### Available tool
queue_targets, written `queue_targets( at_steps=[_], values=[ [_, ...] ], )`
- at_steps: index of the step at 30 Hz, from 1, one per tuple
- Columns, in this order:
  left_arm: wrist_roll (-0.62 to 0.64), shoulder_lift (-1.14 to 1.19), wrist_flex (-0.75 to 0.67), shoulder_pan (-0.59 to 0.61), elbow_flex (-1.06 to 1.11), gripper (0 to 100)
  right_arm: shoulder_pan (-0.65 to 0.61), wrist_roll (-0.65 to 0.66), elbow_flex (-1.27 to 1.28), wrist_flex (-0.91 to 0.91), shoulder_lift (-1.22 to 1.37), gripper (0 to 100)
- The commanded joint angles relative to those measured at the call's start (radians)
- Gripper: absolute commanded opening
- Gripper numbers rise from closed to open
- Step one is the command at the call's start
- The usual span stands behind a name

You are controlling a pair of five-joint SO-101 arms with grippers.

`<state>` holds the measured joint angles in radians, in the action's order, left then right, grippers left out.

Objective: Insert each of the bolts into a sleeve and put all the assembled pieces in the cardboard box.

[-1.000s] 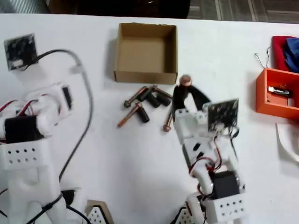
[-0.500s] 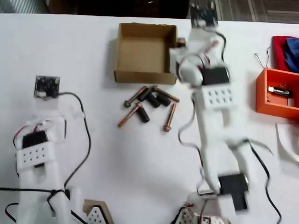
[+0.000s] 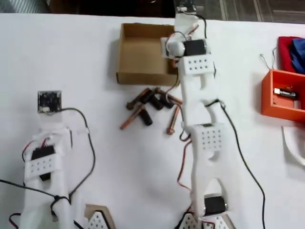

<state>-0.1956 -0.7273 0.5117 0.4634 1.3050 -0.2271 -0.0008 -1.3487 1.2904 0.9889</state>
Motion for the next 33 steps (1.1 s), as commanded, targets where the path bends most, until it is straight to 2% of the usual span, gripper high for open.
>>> queue_targets(
  at_steps=[1, 6, 11, 16, 33],
  values=[
    [0.003, -0.002, -0.028, -0.017, 0.012, 4, -0.01, -0.005, -0.163, -0.067, 0.045, 2.0],
    [-0.006, -0.002, -0.052, -0.057, 0.025, 4, -0.015, -0.006, -0.009, -0.191, 0.035, 2.0],
    [-0.029, -0.002, -0.06, -0.057, 0.027, 4, -0.008, -0.029, 0.084, -0.213, 0.039, 2.0],
    [-0.029, -0.002, -0.06, -0.057, 0.027, 4, -0.008, -0.104, 0.089, -0.213, 0.041, 2.0],
    [-0.029, -0.002, -0.06, -0.057, 0.027, 4, -0.013, -0.064, 0.081, -0.263, 0.153, 2.0]
  ],
)
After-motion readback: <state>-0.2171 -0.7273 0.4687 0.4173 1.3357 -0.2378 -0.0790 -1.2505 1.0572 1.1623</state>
